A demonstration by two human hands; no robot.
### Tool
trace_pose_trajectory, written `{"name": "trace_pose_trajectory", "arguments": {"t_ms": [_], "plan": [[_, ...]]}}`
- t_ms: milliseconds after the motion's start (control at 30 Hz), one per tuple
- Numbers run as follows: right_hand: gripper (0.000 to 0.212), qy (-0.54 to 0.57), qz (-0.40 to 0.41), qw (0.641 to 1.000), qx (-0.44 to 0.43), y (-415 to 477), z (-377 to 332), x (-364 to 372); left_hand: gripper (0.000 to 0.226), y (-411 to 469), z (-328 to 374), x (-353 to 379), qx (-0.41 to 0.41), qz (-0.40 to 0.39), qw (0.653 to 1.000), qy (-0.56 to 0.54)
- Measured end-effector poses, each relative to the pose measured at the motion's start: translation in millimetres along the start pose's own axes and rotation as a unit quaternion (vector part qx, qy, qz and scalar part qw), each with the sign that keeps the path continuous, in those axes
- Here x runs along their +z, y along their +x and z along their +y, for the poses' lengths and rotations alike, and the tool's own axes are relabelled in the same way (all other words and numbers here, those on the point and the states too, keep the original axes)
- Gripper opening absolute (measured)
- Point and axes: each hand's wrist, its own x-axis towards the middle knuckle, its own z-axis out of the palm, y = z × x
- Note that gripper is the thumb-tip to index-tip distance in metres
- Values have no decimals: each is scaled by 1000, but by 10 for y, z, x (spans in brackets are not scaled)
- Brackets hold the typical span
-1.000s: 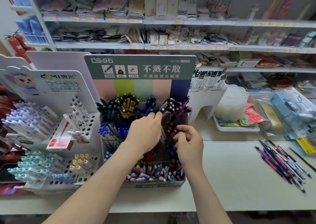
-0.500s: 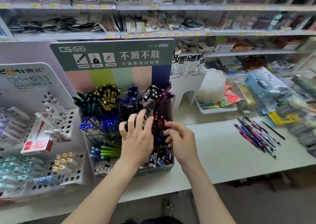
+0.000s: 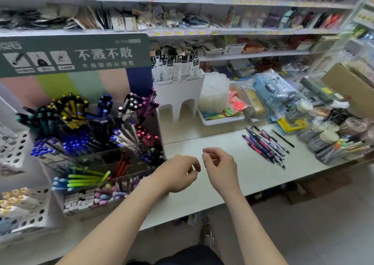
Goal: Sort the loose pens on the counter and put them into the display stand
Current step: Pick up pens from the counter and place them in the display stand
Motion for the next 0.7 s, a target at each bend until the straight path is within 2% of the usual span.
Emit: {"name": "trace_pose_trajectory", "arguments": {"t_ms": [133,400,467,600,700], "plan": [[24,-37,-27,998,32,458,340,-500,28,618,344,218,-23,-42,998,38],[32,-172,-82,980,61,1506,1264,-1433,33,1897,1079,840,-61,-64,996,20],[34,-245,-83,964,55,1746,1520,-1580,34,2120,1185,988,-68,-64,995,25],[39,-420,-80,902,61,2167,1960,-1835,37,2442,1282,1308,-74,-67,994,47],[61,-469,-64,879,65,2448,2205,-1940,43,2612,1278,1504,-93,-85,991,49]]}}
